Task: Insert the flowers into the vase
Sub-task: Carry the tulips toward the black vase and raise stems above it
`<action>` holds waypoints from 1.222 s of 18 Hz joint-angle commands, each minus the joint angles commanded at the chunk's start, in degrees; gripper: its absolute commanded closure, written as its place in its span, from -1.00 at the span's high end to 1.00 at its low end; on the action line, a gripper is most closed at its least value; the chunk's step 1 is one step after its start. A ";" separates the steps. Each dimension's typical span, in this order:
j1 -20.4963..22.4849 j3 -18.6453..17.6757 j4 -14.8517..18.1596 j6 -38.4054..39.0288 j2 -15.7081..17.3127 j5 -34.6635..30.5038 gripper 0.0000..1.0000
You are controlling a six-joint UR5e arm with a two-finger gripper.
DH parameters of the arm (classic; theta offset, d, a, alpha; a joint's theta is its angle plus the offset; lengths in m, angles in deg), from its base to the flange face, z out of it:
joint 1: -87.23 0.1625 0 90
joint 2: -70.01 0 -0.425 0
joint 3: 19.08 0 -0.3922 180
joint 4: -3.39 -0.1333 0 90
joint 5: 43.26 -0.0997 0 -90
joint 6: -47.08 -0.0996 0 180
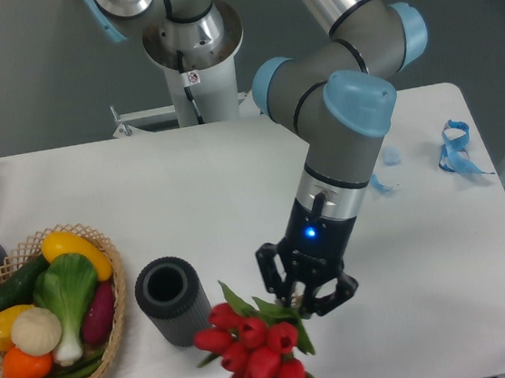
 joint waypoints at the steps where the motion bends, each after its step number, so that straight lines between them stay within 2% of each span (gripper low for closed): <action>1: -0.09 0.00 0.00 0.00 0.09 1.23 -1.00; 7: -0.35 -0.09 -2.63 0.17 0.17 10.98 -1.00; 12: 0.09 -0.17 -2.90 0.17 1.32 17.93 -1.00; 22: 0.35 -4.74 -4.57 -0.53 4.48 31.73 -1.00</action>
